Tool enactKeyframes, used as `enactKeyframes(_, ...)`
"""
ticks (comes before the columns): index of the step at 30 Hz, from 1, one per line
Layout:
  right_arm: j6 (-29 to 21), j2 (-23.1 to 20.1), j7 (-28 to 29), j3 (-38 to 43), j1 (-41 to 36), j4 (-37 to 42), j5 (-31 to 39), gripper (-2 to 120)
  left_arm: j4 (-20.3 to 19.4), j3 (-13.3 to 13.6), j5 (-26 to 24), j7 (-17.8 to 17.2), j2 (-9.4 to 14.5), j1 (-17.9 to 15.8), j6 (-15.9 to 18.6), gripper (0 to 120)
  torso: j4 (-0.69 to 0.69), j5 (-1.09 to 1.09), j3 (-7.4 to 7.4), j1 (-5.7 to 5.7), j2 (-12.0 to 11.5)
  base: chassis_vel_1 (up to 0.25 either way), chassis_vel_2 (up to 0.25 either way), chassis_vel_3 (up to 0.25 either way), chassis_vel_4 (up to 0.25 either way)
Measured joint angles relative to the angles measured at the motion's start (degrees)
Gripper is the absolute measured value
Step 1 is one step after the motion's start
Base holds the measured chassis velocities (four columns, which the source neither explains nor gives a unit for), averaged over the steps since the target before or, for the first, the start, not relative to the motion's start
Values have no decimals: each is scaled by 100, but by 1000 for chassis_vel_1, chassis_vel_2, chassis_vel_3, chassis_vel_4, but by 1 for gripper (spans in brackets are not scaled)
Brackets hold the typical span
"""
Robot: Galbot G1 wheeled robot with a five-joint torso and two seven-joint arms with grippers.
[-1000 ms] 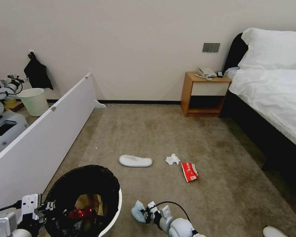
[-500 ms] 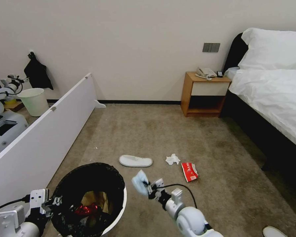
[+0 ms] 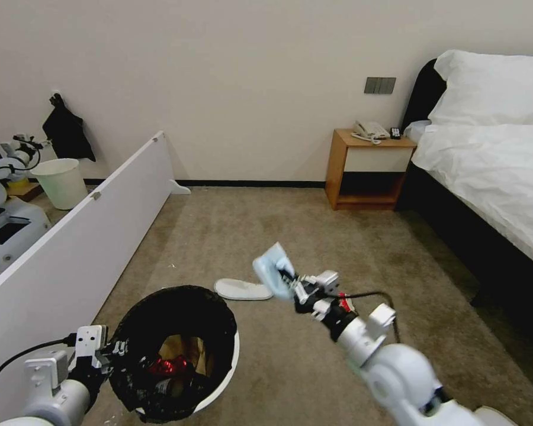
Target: Pick up the trash bin, then pick up the garbage from the floor and place it into the trash bin.
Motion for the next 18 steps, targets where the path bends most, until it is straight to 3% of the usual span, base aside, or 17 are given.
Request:
enactKeyframes(10, -55, -681, -50, -235, 858, 759, 1670, 0, 176, 246, 43, -24, 143, -111, 22, 3, 0, 0, 0, 0, 0, 0, 0, 0, 0)
enactKeyframes(18, -195, -643, -138, -894, 1950, 745, 2378, 0, 204, 293, 75, -27, 126, -127, 30, 3, 1, 0, 0, 0, 0, 0, 0, 0, 0)
